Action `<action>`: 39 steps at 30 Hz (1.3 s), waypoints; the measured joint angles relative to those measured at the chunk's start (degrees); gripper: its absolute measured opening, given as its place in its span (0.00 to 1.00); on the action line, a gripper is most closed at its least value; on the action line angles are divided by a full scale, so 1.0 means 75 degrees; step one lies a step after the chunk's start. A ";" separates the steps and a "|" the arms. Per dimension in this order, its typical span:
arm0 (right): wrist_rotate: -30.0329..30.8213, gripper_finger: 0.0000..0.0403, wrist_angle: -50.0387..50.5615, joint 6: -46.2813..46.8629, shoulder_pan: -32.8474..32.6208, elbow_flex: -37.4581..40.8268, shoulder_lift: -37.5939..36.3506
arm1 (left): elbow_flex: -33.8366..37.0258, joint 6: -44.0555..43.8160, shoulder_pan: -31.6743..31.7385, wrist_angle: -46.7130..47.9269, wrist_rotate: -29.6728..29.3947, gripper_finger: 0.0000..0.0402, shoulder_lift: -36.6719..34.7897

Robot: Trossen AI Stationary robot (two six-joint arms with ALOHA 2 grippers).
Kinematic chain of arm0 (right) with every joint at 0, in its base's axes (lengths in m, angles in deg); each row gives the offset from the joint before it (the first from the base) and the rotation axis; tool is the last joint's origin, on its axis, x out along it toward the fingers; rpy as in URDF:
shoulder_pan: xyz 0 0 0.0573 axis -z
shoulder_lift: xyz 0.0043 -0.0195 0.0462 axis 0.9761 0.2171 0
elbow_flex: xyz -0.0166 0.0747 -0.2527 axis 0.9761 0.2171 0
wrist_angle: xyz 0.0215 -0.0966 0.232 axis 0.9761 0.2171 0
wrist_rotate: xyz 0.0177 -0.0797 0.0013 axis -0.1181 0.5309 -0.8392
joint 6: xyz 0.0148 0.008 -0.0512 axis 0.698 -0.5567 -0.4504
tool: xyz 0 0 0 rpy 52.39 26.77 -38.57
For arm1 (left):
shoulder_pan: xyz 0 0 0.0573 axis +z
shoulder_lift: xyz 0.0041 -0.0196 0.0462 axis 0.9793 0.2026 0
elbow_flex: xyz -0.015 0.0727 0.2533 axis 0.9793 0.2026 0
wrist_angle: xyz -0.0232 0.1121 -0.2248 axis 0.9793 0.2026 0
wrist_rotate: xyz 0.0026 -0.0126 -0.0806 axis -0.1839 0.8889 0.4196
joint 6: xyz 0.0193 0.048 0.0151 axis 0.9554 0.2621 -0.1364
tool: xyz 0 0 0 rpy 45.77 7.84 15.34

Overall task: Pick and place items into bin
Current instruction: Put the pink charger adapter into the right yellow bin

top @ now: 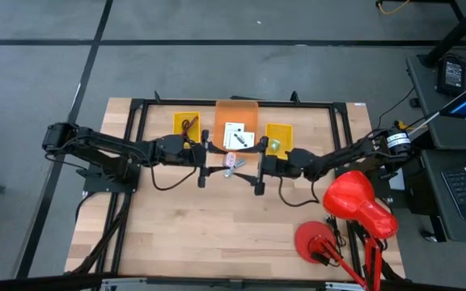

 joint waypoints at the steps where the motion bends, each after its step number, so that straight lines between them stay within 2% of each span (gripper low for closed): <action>1: 0.0000 0.84 0.0262 0.0004 0.0000 -0.0116 0.0001 | 0.0000 0.0003 -0.0021 -0.0025 -0.0002 0.48 0.0000; 7: 0.0002 0.84 0.1057 -0.0020 0.0003 -0.0730 0.0043 | 0.0000 0.0123 -0.0187 -0.0158 -0.0003 0.48 0.0003; 18: 0.0001 0.83 0.1110 0.0340 0.0009 -0.0836 0.0044 | 0.0000 0.0154 -0.0294 -0.0212 -0.0010 0.48 0.0018; 31: 0.0000 0.72 0.1147 0.0363 0.0009 -0.0836 0.0044 | -0.0003 0.0283 -0.0279 -0.1110 -0.0020 0.48 0.0676; 39: 0.0000 0.56 0.1183 0.0339 0.0006 -0.0836 0.0044 | -0.0003 0.0277 -0.0273 -0.1227 -0.0071 0.48 0.0676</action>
